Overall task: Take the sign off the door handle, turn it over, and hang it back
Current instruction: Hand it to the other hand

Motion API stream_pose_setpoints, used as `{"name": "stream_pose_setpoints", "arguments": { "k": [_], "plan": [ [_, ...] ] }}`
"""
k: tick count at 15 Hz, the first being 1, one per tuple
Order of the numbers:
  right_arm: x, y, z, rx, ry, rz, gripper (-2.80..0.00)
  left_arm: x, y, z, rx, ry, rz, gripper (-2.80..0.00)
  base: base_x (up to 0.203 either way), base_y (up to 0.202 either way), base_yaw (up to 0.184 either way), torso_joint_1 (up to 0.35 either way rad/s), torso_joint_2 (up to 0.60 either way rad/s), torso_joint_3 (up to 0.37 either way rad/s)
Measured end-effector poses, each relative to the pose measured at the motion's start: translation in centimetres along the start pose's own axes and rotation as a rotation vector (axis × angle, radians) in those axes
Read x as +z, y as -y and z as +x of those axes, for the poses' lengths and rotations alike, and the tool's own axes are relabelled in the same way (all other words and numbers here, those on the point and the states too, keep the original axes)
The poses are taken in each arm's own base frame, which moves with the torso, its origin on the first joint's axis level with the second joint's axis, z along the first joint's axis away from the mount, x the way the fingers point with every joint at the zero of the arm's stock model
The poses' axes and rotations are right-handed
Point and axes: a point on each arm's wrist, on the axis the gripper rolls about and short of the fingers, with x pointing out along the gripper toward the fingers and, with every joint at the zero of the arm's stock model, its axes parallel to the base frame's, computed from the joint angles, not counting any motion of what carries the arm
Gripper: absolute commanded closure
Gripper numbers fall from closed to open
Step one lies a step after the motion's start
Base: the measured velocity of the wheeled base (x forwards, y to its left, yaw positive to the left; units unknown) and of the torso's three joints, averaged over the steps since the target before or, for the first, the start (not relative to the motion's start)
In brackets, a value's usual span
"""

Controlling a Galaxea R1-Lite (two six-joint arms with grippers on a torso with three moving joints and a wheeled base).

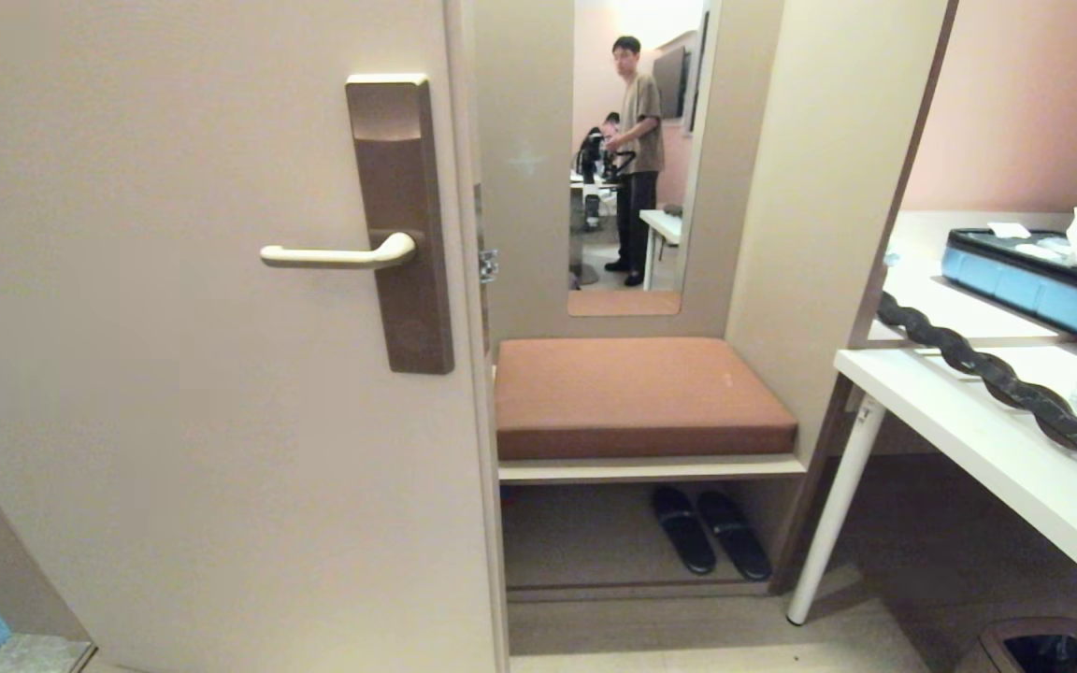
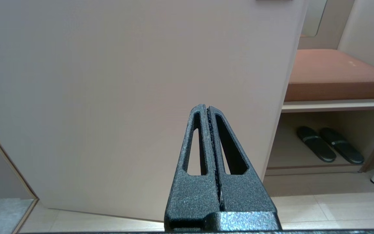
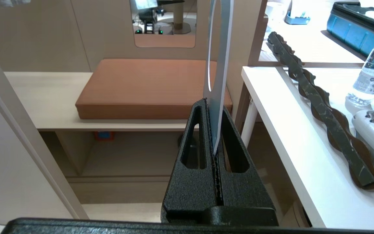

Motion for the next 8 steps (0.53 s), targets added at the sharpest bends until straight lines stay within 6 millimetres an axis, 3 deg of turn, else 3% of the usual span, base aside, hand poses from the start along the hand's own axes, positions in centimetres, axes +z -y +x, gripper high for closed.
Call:
{"name": "stream_pose_setpoints", "arguments": {
  "k": [5,8],
  "plan": [
    [0.4,-0.1,1.0,0.017,-0.025,-0.027,0.00,0.4,0.0,0.0,-0.009,-0.003,0.014,0.00,0.000,0.000,0.000,0.000,0.00,0.000],
    [1.4,-0.2,2.2,0.039,0.017,-0.024,0.00,2.2,0.1,0.1,-0.035,-0.004,0.012,0.00,0.000,0.000,0.000,0.000,0.00,0.000]
  ]
}}
